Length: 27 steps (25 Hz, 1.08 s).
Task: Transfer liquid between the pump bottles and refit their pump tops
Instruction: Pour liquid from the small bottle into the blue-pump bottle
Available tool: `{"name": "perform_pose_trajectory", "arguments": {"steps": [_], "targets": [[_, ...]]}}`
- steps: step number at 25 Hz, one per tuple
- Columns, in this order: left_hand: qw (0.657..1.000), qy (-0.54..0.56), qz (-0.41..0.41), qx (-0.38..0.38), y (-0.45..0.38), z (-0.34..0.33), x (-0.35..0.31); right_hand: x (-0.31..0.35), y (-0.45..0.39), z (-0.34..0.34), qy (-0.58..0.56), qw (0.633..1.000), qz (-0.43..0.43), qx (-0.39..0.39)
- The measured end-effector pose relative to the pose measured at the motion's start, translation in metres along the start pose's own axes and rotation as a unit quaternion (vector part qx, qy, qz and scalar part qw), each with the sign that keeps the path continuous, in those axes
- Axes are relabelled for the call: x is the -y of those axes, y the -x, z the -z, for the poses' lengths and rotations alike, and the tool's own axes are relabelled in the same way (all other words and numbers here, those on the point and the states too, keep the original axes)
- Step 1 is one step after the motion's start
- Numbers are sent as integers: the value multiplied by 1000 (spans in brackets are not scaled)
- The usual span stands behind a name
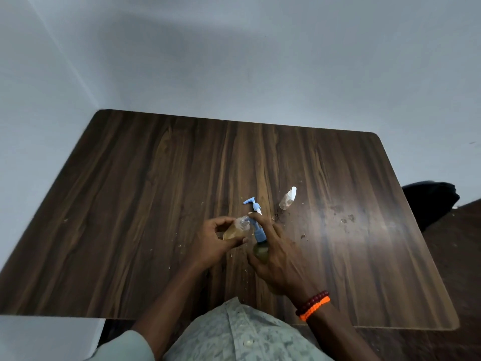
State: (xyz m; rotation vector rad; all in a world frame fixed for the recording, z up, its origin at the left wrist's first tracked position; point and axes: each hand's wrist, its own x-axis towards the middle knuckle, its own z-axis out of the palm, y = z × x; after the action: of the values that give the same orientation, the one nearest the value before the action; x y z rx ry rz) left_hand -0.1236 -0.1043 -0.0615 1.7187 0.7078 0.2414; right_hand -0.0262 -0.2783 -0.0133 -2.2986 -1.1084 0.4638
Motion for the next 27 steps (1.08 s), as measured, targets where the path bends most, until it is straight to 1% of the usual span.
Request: {"name": "perform_pose_trajectory", "arguments": {"steps": [3,5,10,14,20,23,27], "targets": [[1000,-8,2,16,2,-1,3,0,2,1,-13,1000,-16,-6],[1000,-7,0,8,3,-2,3,-1,2,1,-25,999,-24,-17],[1000,-2,-6,0,0,0,-1,2,-1,3,-15,1000,-20,2],[1000,-7,5,8,2,-2,2,2,-3,2,-14,1000,-16,-6],[1000,3,7,-8,2,2,-4,3,-9,-1,21,998,-26,45],[1000,3,4,-1,4,2,-4,3,-9,-3,31,999,-25,35],[1000,3,4,0,5,-1,-1,3,-10,-2,1,1000,-23,18]]}}
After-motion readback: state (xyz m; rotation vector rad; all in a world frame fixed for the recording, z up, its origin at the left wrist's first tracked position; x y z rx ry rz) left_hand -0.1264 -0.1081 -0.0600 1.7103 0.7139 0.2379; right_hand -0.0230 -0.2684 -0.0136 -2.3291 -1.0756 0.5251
